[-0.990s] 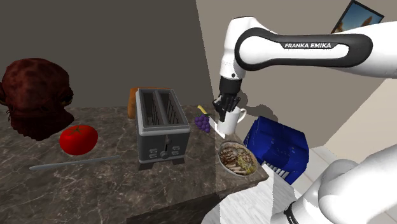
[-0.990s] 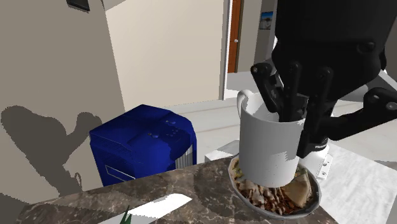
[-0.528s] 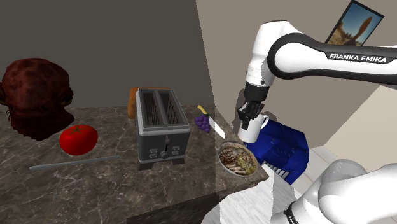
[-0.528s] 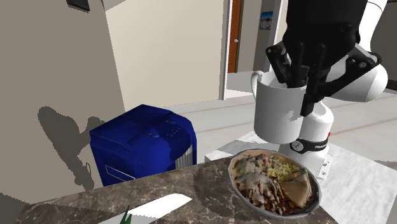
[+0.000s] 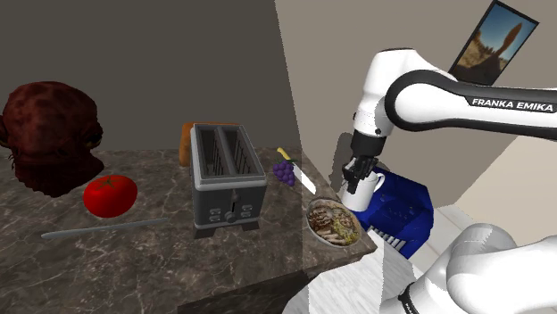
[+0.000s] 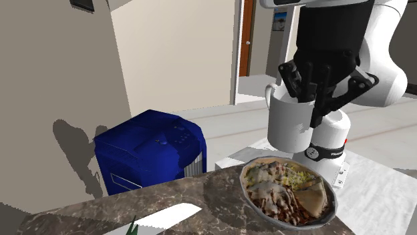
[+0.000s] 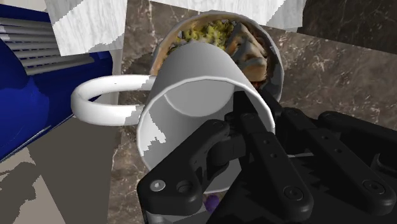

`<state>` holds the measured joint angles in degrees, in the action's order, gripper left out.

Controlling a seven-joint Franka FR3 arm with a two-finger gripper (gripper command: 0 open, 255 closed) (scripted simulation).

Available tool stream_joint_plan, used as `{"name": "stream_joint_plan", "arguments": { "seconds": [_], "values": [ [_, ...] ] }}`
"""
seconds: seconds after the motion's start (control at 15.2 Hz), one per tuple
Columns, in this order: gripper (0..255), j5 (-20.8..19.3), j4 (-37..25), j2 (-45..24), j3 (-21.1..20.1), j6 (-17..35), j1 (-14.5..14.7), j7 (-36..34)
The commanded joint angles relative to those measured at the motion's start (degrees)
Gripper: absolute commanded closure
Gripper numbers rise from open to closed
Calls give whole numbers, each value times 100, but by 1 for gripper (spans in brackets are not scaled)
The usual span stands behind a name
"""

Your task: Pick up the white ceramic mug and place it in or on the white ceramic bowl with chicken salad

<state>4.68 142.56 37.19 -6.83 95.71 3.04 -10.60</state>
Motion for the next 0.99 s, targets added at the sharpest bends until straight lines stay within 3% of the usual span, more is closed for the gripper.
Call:
{"name": "stream_joint_plan", "arguments": {
  "seconds": [0.0, 0.66, 0.92],
  "values": [
    [255, 14, 154, -1, -15, 158, 7, -4],
    [255, 57, 805, -171, -72, 979, 21, 7],
    [255, 57, 805, -171, -72, 979, 21, 7]
  ]
}}
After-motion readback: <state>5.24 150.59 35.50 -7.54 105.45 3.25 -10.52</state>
